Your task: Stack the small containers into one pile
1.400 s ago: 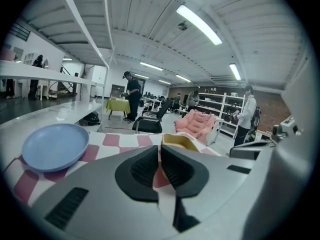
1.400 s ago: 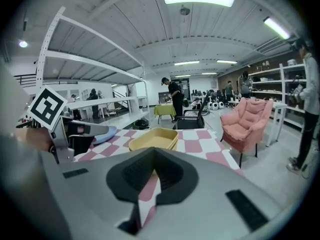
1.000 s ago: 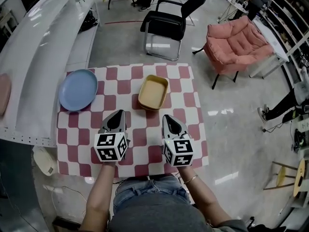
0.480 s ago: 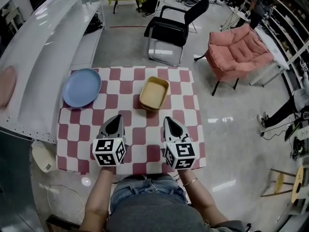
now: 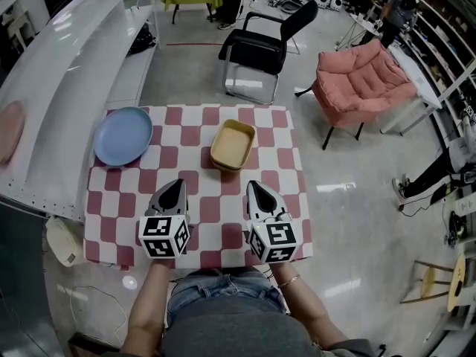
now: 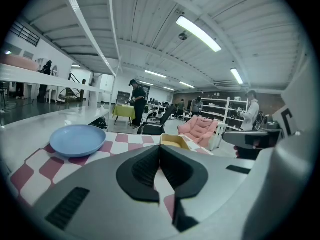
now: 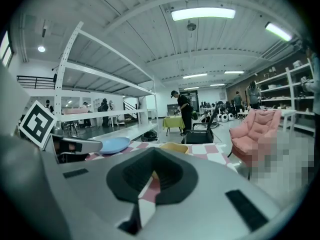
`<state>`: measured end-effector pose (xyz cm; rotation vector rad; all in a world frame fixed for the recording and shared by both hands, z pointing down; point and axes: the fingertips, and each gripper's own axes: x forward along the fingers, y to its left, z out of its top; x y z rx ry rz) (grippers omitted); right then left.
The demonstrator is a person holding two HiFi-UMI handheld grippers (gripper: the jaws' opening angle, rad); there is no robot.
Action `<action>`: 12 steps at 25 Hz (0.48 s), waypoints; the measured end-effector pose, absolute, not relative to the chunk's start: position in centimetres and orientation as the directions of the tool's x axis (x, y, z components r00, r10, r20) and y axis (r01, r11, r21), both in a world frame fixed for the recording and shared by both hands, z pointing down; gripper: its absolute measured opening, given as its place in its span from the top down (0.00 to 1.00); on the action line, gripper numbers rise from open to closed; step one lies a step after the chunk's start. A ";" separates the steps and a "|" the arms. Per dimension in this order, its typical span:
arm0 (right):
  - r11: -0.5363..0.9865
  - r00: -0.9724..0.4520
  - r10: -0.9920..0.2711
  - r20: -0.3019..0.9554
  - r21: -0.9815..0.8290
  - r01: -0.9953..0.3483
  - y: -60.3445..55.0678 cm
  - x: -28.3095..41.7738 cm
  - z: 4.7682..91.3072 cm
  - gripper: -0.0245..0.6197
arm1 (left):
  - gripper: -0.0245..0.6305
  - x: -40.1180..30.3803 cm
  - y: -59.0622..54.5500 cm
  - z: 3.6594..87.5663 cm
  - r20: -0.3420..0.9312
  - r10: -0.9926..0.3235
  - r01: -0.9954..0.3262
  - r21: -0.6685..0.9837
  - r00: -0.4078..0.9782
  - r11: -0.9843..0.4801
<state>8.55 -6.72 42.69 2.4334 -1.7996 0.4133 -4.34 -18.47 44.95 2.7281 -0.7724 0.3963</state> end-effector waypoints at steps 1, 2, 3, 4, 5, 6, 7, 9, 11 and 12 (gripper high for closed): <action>-0.303 0.271 -0.926 0.264 -0.090 -0.949 -6.7 8.6 42.7 0.95 | 0.93 -4.3 -18.5 45.0 0.333 -0.466 -0.542 0.188 0.820 -0.819; -0.303 0.271 -0.927 0.261 -0.090 -0.949 -6.7 8.6 42.6 0.95 | 0.93 -4.3 -18.4 45.0 0.333 -0.466 -0.541 0.187 0.820 -0.820; -0.303 0.272 -0.927 0.258 -0.090 -0.949 -6.7 8.6 42.6 0.95 | 0.93 -4.3 -18.4 45.0 0.333 -0.465 -0.541 0.187 0.820 -0.820; -0.303 0.272 -0.928 0.256 -0.090 -0.949 -6.7 8.6 42.5 0.95 | 0.93 -4.3 -18.4 44.9 0.334 -0.465 -0.542 0.188 0.820 -0.819; -0.303 0.272 -0.928 0.255 -0.091 -0.949 -6.7 8.7 42.4 0.95 | 0.93 -4.3 -18.4 44.9 0.333 -0.466 -0.542 0.189 0.820 -0.819; -0.302 0.271 -0.928 0.254 -0.091 -0.949 -6.7 8.7 42.3 0.95 | 0.93 -4.3 -18.4 44.8 0.333 -0.467 -0.543 0.189 0.819 -0.818; -0.301 0.270 -0.929 0.254 -0.091 -0.949 -6.7 8.8 42.3 0.95 | 0.93 -4.2 -18.3 44.7 0.333 -0.469 -0.545 0.189 0.818 -0.817; -0.300 0.269 -0.929 0.254 -0.092 -0.950 -6.7 8.9 42.2 0.95 | 0.94 -4.1 -18.3 44.6 0.330 -0.472 -0.546 0.186 0.818 -0.817; -0.299 0.267 -0.929 0.256 -0.093 -0.950 -6.7 9.0 42.3 0.95 | 0.93 -4.0 -18.3 44.5 0.328 -0.473 -0.546 0.184 0.818 -0.817; -0.298 0.266 -0.929 0.257 -0.095 -0.950 -6.8 9.0 42.4 0.95 | 0.93 -3.9 -18.3 44.5 0.327 -0.473 -0.546 0.183 0.818 -0.817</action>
